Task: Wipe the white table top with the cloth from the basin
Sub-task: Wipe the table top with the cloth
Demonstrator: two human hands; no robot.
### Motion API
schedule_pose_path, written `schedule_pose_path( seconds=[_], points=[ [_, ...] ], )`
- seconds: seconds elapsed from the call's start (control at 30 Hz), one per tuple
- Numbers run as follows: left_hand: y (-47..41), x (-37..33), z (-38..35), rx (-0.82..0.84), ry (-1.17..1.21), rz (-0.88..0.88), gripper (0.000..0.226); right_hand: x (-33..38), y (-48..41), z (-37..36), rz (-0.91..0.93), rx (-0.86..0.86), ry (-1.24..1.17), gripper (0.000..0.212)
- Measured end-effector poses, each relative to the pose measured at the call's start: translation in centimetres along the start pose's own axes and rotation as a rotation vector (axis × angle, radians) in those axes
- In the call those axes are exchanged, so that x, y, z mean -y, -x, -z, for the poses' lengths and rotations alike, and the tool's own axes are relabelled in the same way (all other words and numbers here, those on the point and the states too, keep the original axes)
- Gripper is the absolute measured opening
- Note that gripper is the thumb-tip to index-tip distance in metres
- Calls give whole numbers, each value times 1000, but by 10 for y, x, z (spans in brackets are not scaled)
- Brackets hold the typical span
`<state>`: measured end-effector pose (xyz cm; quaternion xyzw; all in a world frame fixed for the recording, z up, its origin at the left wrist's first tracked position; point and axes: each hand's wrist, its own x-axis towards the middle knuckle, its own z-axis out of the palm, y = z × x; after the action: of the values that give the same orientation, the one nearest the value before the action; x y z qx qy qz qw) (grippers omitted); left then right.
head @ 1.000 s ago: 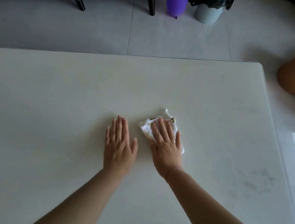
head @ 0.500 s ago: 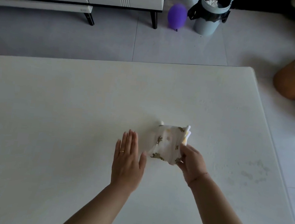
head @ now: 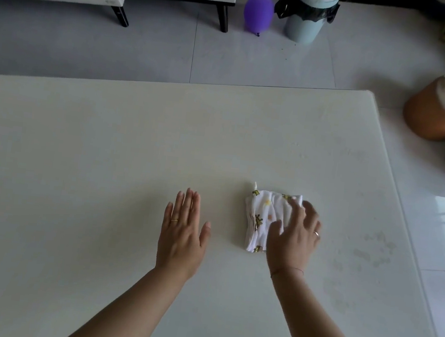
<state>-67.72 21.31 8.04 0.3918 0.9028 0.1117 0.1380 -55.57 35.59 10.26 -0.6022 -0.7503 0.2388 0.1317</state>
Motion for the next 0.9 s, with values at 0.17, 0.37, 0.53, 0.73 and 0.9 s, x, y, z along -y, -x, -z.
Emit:
schedule_pose_path(
  seconds=[0.17,0.37,0.53,0.73,0.9],
  points=[
    [-14,-11,-1,2,-29,-20,65,-12,-2,-24,267,277,257,61],
    [-39,-13,-12,-25,-74,-80,62,-29,-14,-45,324,330,493,62],
    [-73,-18,-19,-59,-89,-112,61,-30,-31,-49,435,301,483,63],
    [-122,-30,-27,-147,-113,-77,60,2,-101,-64,541,305,446,62],
    [-133,-31,-38,-118,-116,22,65,42,-151,-87,567,272,425,62]
  ],
)
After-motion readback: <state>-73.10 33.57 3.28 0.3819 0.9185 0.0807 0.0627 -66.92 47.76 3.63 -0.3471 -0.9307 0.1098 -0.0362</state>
